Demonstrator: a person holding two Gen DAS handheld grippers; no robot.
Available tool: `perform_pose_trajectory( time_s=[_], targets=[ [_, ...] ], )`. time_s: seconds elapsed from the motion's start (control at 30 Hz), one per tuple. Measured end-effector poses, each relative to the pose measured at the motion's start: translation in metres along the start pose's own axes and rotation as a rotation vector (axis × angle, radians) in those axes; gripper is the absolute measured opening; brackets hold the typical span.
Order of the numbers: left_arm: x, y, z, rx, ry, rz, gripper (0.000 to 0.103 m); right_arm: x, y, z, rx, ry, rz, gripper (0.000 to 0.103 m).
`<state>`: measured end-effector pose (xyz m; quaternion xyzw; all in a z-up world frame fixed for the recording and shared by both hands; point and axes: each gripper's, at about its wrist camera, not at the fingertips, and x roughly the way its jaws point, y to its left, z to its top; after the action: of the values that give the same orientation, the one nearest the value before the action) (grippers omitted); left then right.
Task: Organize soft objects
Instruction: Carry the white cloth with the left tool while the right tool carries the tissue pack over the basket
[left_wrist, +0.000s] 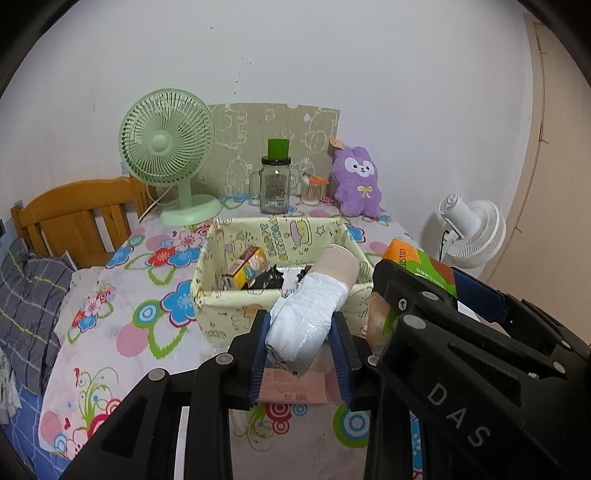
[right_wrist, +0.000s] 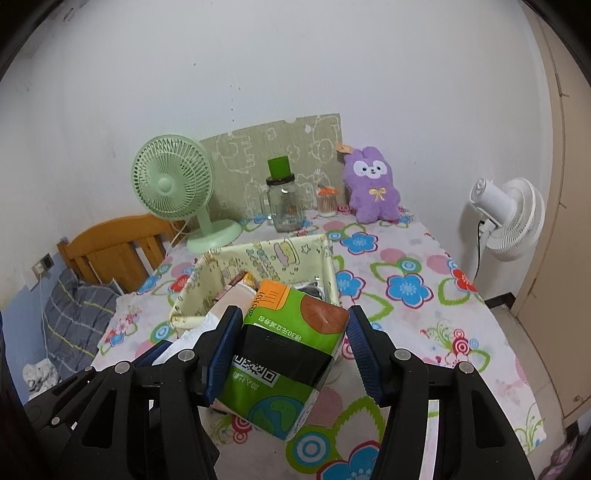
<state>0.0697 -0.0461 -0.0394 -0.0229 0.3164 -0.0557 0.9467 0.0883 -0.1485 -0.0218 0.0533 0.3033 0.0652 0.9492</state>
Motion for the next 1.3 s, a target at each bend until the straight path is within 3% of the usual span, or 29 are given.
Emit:
perform_pose_trajectory(
  time_s=[0.47, 1.3],
  targets=[
    [0.0, 0.002, 0.021, 0.007, -0.031, -0.009, 0.032, 0.0, 0.005, 0.021, -0.003, -0.031, -0.006, 0.061],
    [0.05, 0.022, 0.056, -0.017, -0.036, 0.033, 0.032, 0.057, 0.018, 0.055, -0.037, -0.024, 0.019, 0.061]
  ],
)
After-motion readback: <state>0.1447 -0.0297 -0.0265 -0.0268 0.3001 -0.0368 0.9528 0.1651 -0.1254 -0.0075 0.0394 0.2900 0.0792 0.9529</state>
